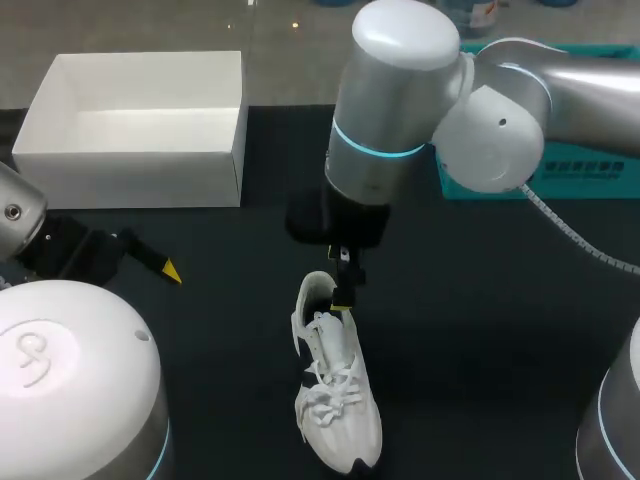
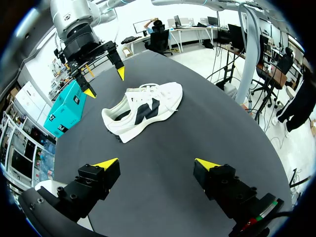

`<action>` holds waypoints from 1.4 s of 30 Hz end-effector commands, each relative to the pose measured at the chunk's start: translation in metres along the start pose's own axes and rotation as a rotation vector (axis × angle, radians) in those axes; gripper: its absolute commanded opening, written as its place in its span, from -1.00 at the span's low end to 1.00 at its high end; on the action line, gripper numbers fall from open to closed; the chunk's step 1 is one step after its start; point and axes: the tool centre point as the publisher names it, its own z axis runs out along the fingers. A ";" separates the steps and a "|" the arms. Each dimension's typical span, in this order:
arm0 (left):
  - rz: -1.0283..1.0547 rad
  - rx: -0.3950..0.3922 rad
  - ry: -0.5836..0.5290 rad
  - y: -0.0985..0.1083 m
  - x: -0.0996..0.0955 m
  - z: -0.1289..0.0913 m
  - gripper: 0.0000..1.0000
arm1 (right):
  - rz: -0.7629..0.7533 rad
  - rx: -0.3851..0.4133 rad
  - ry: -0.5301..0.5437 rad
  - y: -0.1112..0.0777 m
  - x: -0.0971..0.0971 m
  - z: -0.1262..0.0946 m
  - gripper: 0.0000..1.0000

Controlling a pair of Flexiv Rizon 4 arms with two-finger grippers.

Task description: Take the shoe out of the shoebox, open the shoe tongue, remove and reinsert the insole, then place the shoe into the shoebox

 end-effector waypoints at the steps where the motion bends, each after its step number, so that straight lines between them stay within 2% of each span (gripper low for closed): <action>1: 0.000 -0.003 0.001 -0.001 0.000 0.000 1.00 | -0.002 0.000 0.013 0.006 -0.013 0.012 1.00; 25: 0.000 -0.003 0.001 -0.001 0.000 0.000 1.00 | 0.024 0.001 -0.003 0.017 -0.042 0.051 1.00; 42: 0.000 -0.003 0.001 -0.001 0.000 0.000 1.00 | 0.033 -0.002 0.008 0.011 -0.053 0.076 1.00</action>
